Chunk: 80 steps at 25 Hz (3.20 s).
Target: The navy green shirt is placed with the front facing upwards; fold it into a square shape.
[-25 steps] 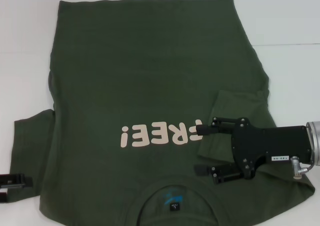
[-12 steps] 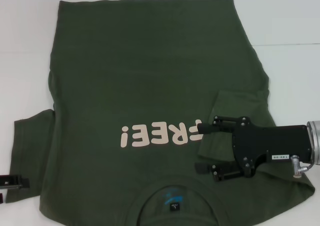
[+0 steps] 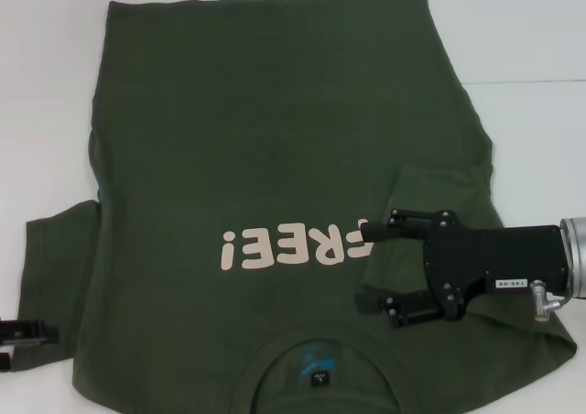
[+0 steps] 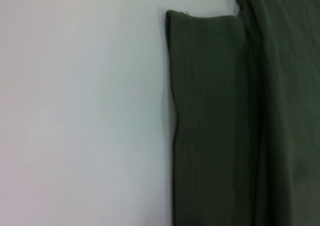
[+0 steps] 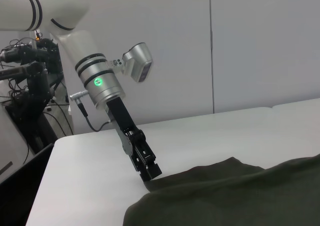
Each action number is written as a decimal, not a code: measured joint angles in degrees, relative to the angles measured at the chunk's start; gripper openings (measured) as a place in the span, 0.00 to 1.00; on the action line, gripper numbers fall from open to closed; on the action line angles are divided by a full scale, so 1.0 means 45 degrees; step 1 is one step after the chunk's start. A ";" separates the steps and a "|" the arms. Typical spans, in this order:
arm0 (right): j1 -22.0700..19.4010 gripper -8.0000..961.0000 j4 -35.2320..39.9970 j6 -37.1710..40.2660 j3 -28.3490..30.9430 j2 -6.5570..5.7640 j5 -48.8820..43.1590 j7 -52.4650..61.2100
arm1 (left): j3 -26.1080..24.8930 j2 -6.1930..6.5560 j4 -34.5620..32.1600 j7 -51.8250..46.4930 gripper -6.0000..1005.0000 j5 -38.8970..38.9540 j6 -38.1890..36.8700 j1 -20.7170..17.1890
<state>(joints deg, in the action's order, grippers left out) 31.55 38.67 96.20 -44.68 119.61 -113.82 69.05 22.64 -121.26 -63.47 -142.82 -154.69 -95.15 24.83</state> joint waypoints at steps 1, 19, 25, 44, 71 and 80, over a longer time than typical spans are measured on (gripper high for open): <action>0.0000 0.97 0.0000 0.0000 0.0001 0.0000 0.0000 0.0001 | 0.0001 0.0003 0.0050 -0.0001 0.93 0.0000 0.0041 0.0028; -0.0058 0.97 0.0000 -0.0070 0.0029 0.0001 0.0001 0.0007 | 0.0028 0.0134 0.0986 0.0039 0.93 0.0120 0.0371 0.0681; -0.0073 0.97 -0.0001 -0.0091 0.0019 0.0000 0.0000 0.0007 | 0.0025 0.0206 0.1399 0.0039 0.93 0.0129 0.0674 0.0913; -0.0079 0.97 -0.0001 -0.0064 0.0027 0.0000 0.0034 0.0105 | 0.0025 0.0272 0.1665 -0.0108 0.89 0.0082 0.1092 0.1094; -0.0095 0.97 -0.0001 0.0052 0.0048 -0.0019 0.0099 0.0299 | 0.0350 0.0286 0.1820 -0.0452 0.17 0.0035 0.1484 0.1189; -0.0119 0.97 -0.0001 0.0047 0.0047 0.0001 0.0100 0.0299 | 0.0397 0.0334 0.2190 -0.0274 0.11 0.0170 0.1579 0.1370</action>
<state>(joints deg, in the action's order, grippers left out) 31.02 38.67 96.41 -44.47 119.62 -113.37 70.40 24.43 -119.75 -53.62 -144.05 -153.93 -88.04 30.99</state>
